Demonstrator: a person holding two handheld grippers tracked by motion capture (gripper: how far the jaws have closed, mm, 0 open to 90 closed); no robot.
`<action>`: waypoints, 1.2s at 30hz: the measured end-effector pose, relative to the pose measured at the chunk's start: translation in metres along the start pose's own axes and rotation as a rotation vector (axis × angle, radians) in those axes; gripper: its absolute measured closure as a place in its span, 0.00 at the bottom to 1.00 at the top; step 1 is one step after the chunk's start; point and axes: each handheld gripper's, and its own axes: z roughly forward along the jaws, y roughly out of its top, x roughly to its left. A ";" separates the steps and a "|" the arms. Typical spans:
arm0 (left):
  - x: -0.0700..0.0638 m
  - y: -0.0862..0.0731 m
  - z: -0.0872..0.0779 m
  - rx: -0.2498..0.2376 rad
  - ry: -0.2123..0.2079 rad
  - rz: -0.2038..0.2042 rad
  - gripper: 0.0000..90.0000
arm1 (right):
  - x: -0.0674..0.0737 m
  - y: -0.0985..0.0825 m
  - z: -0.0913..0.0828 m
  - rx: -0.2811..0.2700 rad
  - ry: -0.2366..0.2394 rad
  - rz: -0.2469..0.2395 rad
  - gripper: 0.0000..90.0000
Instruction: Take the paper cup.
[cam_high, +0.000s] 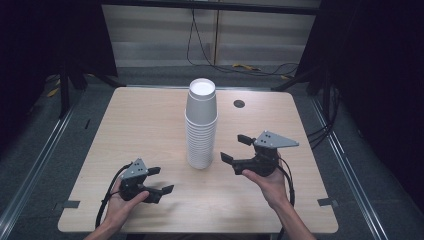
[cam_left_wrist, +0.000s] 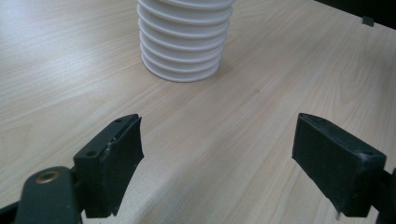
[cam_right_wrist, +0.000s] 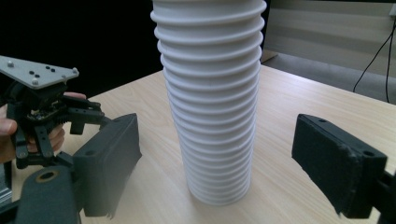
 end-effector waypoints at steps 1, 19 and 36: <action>0.000 0.000 0.000 0.003 -0.002 0.002 0.18 | 0.000 0.002 0.000 -0.002 0.004 -0.001 0.17; 0.000 -0.001 -0.001 -0.002 -0.011 0.009 0.17 | 0.000 0.046 0.008 -0.058 0.033 -0.041 0.17; 0.000 -0.001 -0.001 0.007 -0.003 0.012 0.17 | 0.002 0.087 0.024 -0.048 0.074 -0.079 0.17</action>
